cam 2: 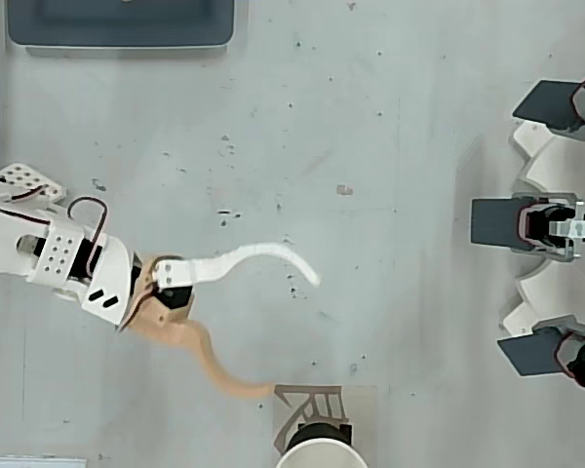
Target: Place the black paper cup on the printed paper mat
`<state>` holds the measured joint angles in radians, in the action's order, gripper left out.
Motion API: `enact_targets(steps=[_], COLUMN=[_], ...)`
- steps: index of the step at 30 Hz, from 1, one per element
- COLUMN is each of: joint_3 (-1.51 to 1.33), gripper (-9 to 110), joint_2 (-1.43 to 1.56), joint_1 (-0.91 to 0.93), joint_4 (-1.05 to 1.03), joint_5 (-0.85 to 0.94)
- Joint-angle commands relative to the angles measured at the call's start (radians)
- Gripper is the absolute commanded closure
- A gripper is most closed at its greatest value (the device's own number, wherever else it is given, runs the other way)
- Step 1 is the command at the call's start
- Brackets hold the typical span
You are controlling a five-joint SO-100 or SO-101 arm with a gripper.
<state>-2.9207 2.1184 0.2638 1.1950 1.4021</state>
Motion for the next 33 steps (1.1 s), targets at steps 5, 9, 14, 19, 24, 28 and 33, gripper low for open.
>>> enact_targets(steps=[5, 9, 14, 19, 24, 28, 33], joint_3=[0.011, 0.032, 0.127, 0.313, 0.485, 0.606, 0.723], gripper=[74, 75, 76, 76, 77, 79, 80], joint_2=[0.034, 0.02, -0.075, -0.222, -0.337, -0.437, -0.535], joint_1=[-0.153, -0.229, -0.305, -0.33, -0.377, -0.394, -0.391], joint_4=[0.018, -0.009, -0.02, -0.048, -0.11, -0.167, -0.222], joint_5=[0.005, 0.023, 0.057, 0.069, 0.069, 0.069, 0.069])
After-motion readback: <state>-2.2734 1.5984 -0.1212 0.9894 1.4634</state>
